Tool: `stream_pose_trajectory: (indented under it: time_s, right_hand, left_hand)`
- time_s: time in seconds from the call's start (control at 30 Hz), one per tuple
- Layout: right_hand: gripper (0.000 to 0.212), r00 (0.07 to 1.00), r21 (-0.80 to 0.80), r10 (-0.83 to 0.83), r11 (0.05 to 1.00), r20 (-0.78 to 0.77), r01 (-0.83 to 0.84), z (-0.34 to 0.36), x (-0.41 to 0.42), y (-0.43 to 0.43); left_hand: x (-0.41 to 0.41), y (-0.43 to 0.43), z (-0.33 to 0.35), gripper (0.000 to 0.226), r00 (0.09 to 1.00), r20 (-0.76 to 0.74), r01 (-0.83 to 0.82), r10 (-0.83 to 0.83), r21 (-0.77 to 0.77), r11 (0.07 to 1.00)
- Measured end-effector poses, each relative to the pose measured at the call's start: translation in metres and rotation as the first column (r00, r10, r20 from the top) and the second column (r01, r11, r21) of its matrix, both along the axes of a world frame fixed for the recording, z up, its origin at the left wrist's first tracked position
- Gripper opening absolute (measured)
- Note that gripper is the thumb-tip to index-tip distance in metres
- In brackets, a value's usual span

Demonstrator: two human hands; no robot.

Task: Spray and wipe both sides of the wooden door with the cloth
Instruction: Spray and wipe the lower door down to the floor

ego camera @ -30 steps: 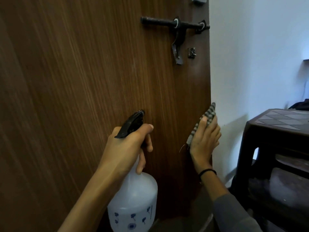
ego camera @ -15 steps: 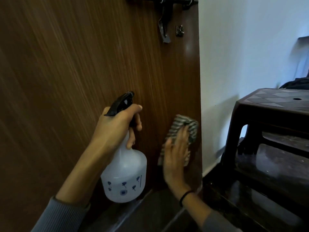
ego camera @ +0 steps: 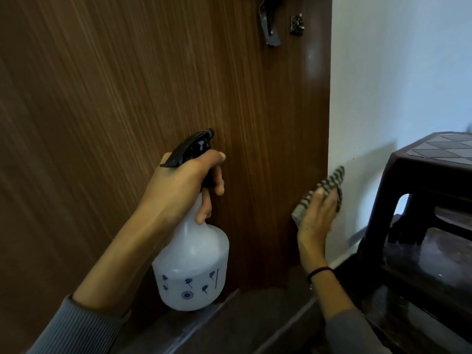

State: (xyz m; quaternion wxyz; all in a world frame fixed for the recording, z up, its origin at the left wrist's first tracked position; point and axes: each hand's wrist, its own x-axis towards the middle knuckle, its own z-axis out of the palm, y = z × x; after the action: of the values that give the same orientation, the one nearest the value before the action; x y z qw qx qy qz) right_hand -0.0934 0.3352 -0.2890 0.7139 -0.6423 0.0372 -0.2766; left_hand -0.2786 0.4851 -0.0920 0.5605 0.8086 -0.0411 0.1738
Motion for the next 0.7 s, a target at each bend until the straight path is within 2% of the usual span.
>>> stream_pose_trajectory:
  time_s: [0.07, 0.2, 0.3, 0.37, 0.43, 0.53, 0.57, 0.6, 0.7]
  right_hand:
    - [0.078, 0.995, 0.045, 0.007, 0.999, -0.102, -0.002, -0.019, 0.000, 0.003]
    - [0.093, 0.988, 0.062, 0.033, 0.998, -0.153, -0.024, -0.033, -0.013, 0.017]
    - [0.083, 0.988, 0.041, 0.064, 0.997, -0.138, -0.059, -0.028, -0.025, 0.025]
    - [0.074, 0.994, -0.102, 0.088, 0.990, -0.071, -0.095, -0.022, -0.055, 0.044]
    - [0.062, 0.988, -0.317, 0.125, 0.944, 0.091, -0.090, -0.019, -0.087, 0.062]
    - [0.065, 0.932, -0.577, 0.150, 0.813, 0.330, 0.074, -0.020, -0.089, 0.045]
    - [0.070, 0.919, -0.610, 0.127, 0.780, 0.374, 0.141, -0.020, -0.079, 0.033]
    - [0.077, 0.918, -0.597, 0.107, 0.787, 0.381, 0.156, -0.018, -0.068, 0.021]
    - [0.089, 0.962, -0.329, 0.164, 0.940, 0.220, -0.085, -0.010, -0.053, 0.012]
  left_hand:
    - [0.000, 0.000, 0.000, 0.039, 1.000, -0.001, -0.003, 0.003, 0.013, 1.000]
    - [0.000, -0.001, 0.000, 0.039, 1.000, 0.010, -0.002, 0.002, 0.014, 1.000]
    - [0.000, 0.000, -0.001, 0.040, 1.000, 0.011, 0.003, -0.003, 0.020, 1.000]
    - [-0.001, 0.000, -0.001, 0.039, 1.000, 0.005, 0.010, -0.010, 0.030, 1.000]
    - [-0.003, -0.001, 0.000, 0.037, 1.000, 0.001, 0.001, -0.001, 0.051, 0.999]
    - [-0.005, -0.001, 0.000, 0.038, 1.000, 0.003, 0.001, -0.001, 0.076, 0.997]
    - [-0.005, 0.001, 0.000, 0.038, 1.000, 0.001, 0.000, 0.000, 0.080, 0.997]
    - [-0.004, 0.003, -0.001, 0.039, 1.000, -0.009, 0.002, -0.001, 0.083, 0.997]
    - [-0.011, 0.012, -0.008, 0.041, 0.995, -0.096, 0.038, -0.034, 0.040, 0.998]
